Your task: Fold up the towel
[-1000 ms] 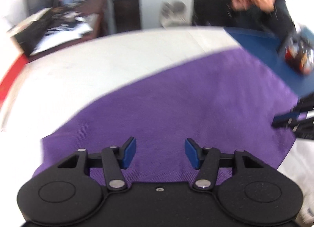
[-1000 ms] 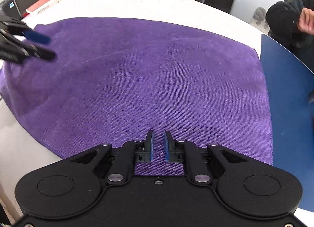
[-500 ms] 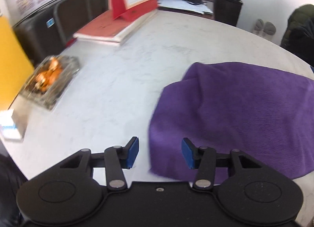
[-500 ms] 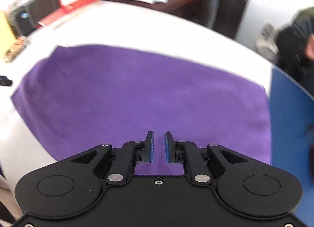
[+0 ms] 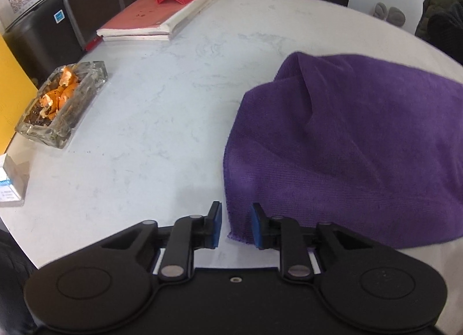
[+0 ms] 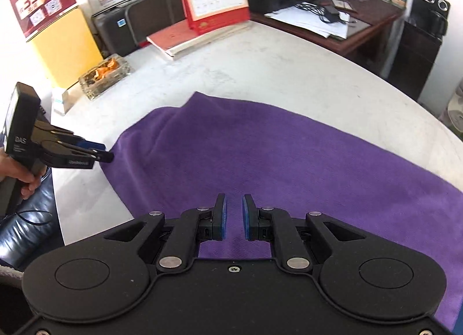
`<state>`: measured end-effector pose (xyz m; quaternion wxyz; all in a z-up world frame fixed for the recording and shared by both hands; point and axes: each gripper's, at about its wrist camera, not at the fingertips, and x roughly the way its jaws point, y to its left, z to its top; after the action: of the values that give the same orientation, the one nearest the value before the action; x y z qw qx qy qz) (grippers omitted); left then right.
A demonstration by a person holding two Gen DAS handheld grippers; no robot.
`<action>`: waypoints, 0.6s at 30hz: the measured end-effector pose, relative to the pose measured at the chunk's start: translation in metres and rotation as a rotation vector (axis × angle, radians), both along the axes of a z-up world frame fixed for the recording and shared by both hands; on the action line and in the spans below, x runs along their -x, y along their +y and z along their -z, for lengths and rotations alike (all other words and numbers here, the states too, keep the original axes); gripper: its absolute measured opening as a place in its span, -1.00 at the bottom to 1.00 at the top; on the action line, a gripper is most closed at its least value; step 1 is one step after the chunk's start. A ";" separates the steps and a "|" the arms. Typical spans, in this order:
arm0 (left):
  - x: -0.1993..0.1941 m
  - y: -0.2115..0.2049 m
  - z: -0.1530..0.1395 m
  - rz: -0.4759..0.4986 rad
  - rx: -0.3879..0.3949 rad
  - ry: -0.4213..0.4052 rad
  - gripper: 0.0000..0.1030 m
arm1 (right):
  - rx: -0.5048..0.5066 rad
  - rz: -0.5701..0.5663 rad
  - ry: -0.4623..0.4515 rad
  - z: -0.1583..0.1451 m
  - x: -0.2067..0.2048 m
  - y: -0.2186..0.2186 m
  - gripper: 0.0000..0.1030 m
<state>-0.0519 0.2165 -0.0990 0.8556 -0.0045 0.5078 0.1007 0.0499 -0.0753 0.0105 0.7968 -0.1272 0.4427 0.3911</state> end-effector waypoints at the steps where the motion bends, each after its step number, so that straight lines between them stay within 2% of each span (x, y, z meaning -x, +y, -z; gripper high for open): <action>1: 0.001 -0.001 0.001 0.010 -0.009 0.002 -0.65 | -0.001 -0.008 0.000 -0.001 0.000 0.003 -0.81; 7: 0.003 -0.004 0.002 0.060 -0.052 0.041 -0.66 | 0.000 -0.063 -0.005 -0.001 -0.005 0.028 -0.81; 12: 0.008 0.001 0.002 0.070 -0.036 0.046 -0.66 | -0.006 -0.120 -0.018 -0.001 -0.015 0.055 -0.81; 15: 0.006 -0.001 0.002 0.083 -0.046 0.055 -0.66 | -0.015 -0.179 -0.049 0.000 -0.028 0.085 -0.81; 18: 0.006 -0.002 0.002 0.085 -0.049 0.057 -0.66 | -0.006 -0.267 -0.095 0.003 -0.045 0.127 -0.71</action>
<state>-0.0579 0.2150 -0.1007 0.8440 0.0410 0.5293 0.0767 0.0950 0.0516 0.0079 0.7581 -0.2010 0.3827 0.4884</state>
